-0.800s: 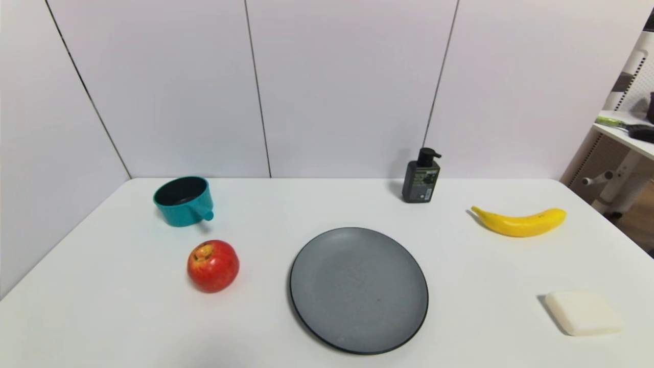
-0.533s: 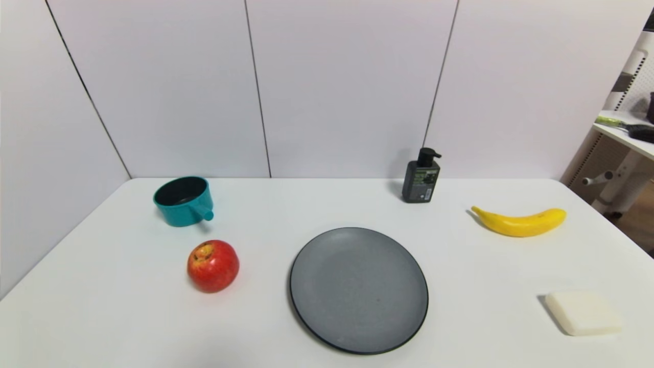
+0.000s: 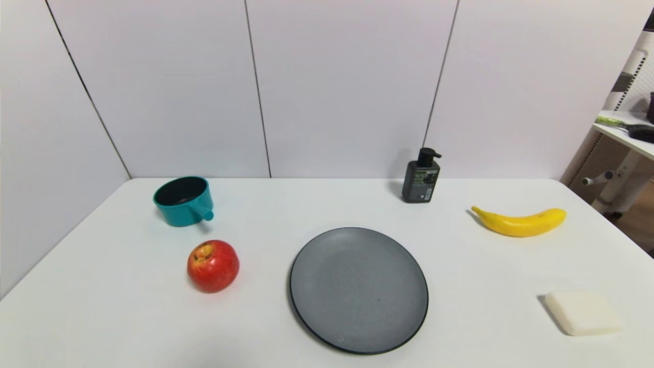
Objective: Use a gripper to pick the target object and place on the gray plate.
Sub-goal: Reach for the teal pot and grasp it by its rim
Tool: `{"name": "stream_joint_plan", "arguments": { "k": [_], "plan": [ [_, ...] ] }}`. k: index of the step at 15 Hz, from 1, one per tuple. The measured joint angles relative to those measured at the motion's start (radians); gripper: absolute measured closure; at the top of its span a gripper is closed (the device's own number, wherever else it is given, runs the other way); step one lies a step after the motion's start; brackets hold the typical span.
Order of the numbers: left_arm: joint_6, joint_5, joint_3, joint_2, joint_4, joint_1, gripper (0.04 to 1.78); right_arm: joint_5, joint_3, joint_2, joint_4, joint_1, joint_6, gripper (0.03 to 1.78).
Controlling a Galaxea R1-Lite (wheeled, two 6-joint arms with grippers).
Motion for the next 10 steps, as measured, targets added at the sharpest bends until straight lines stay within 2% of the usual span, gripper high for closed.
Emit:
{"name": "stream_joint_plan", "arguments": {
  "k": [6,10],
  "plan": [
    [0.0,-0.001,-0.015,0.005,0.03,-0.001,0.13,0.0,0.0,0.0,0.0,0.0,0.0,0.1],
    [0.043,-0.002,-0.24,0.122,0.193,-0.002,0.13,0.0,0.0,0.0,0.0,0.0,0.0,0.1]
  ]
}}
